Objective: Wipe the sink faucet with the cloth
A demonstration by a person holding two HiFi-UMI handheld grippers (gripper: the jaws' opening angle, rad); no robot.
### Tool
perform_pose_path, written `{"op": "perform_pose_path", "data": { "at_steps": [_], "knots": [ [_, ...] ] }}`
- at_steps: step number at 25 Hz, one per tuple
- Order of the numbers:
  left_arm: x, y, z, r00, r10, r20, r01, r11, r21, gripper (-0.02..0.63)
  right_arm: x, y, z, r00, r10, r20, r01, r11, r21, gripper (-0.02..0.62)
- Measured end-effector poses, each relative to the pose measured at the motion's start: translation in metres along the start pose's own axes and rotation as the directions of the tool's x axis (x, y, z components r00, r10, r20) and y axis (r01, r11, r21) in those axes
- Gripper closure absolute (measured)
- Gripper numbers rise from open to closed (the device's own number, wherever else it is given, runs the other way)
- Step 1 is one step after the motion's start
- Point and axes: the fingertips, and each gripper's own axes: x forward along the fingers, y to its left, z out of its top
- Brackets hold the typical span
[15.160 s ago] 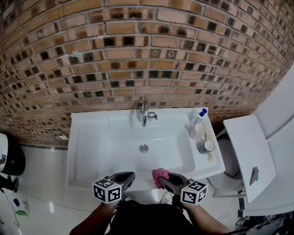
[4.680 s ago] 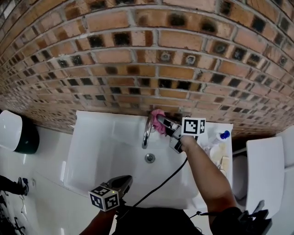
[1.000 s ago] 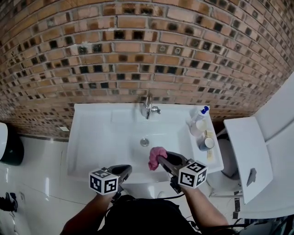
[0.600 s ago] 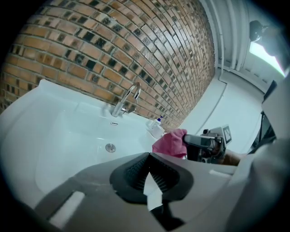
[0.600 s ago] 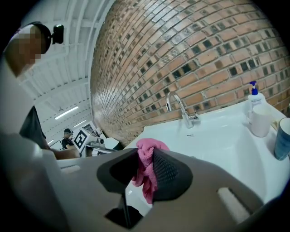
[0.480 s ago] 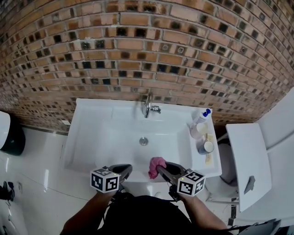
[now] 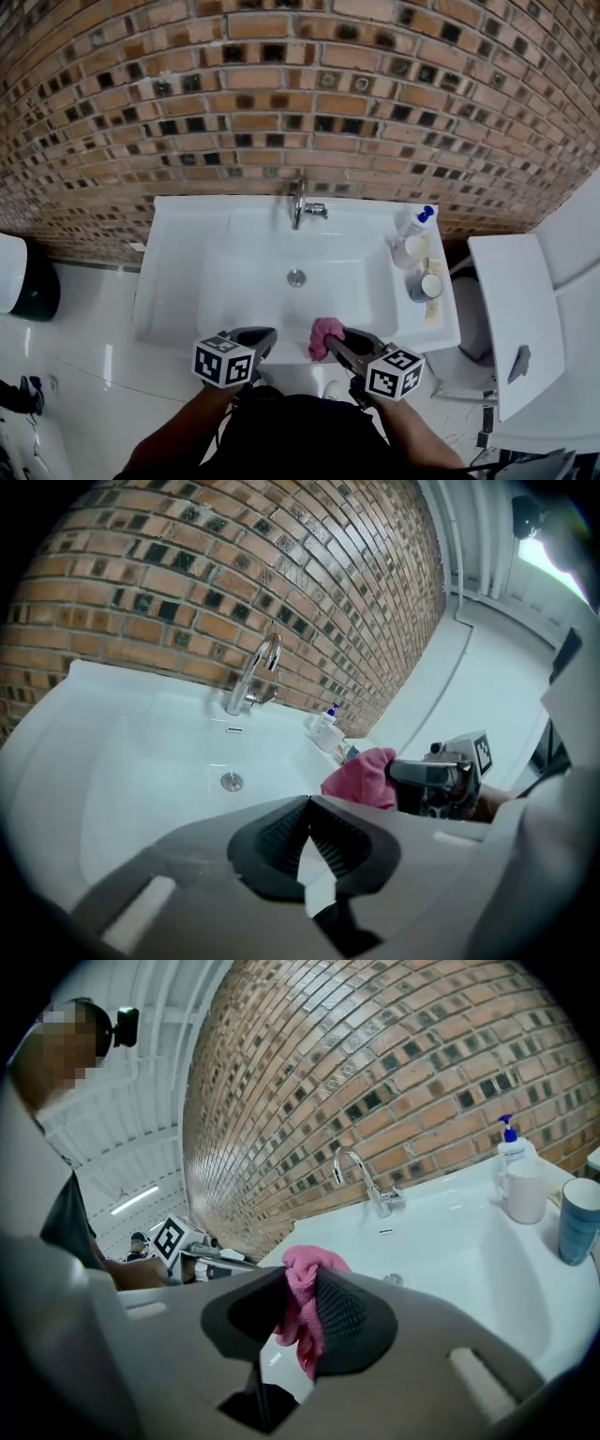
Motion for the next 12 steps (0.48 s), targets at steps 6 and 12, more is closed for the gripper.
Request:
{"op": "perform_pose_path", "data": {
  "at_steps": [6, 12],
  "knots": [
    [0.0022, 0.0002, 0.0007, 1.000, 0.004, -0.011, -0.003, 1.000, 0.026, 0.600, -0.0019, -0.0025, -0.0021, 1.000, -0.008, 0.006, 0.008, 1.000, -0.001, 0.503],
    [0.0015, 0.0037, 0.0008, 1.000, 0.014, -0.010, -0.014, 0.999, 0.030, 0.600, 0.0005, -0.0011, -0.0044, 1.000, -0.003, -0.008, 0.003, 1.000, -0.005, 0.503]
  ]
}}
